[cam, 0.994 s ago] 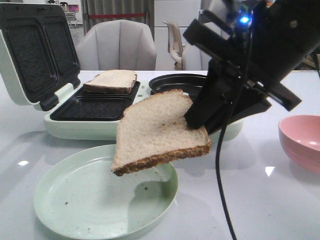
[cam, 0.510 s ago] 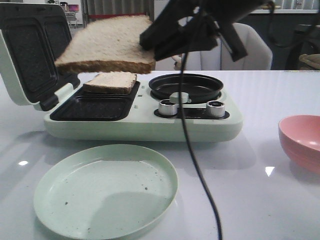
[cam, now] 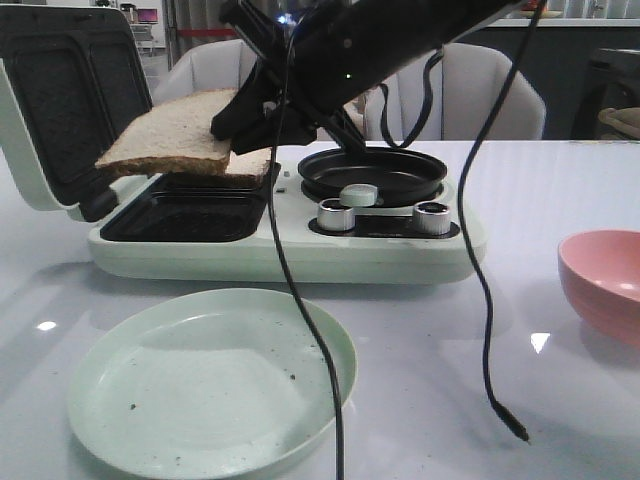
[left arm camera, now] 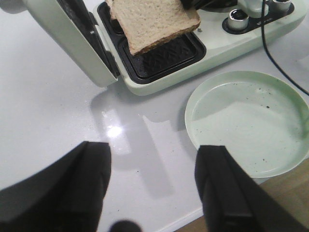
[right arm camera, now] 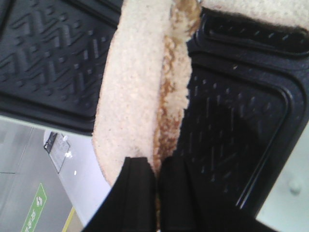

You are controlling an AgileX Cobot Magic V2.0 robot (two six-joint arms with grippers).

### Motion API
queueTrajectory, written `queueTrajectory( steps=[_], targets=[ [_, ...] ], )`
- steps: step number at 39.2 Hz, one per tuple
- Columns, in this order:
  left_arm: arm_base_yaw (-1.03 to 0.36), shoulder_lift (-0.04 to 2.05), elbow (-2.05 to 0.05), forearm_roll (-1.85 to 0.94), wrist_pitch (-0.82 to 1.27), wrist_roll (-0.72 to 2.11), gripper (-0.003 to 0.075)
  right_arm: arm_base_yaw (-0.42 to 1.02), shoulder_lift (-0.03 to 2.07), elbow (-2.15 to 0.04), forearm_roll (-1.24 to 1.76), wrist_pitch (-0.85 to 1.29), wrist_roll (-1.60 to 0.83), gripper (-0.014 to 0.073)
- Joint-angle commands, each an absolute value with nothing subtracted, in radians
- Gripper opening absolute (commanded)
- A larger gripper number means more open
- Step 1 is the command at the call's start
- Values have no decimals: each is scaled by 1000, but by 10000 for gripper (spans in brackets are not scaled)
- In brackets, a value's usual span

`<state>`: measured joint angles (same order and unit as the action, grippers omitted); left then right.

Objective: Make breakfast with bread and shrimp
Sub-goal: 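Lower the bread into the nearer sandwich-maker plate and release it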

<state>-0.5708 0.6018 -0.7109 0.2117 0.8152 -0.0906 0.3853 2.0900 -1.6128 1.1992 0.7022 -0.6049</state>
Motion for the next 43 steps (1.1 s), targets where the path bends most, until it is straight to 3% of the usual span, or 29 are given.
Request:
queueTrajectory(
  steps=[1, 5, 7, 14, 17, 21, 28, 37, 43],
  targets=[
    [-575, 602, -738, 237, 743, -89, 445, 383, 2074, -1698, 1258, 742, -601, 42],
    [-575, 602, -738, 246, 743, -89, 445, 385, 2100, -1707, 1258, 740, -601, 76],
    [-575, 602, -738, 250, 743, -89, 445, 385, 2104, -1707, 1256, 734, -602, 135],
    [-575, 602, -738, 269, 743, -89, 445, 385, 2108, -1707, 1250, 716, -604, 463],
    [-575, 602, -738, 271, 743, -89, 445, 382, 2108, -1707, 1250, 710, -606, 524],
    [-575, 602, -738, 275, 743, -89, 445, 374, 2095, -1707, 1239, 718, -621, 525],
    [-575, 602, -738, 288, 743, -89, 445, 379, 1976, -1715, 970, 763, -591, 525],
    [-575, 602, -738, 288, 743, -89, 445, 380, 1758, -1712, 398, 913, -167, 525],
    [-575, 602, -738, 288, 743, -89, 445, 390, 1586, -1632, 129, 972, -24, 525]
  ],
)
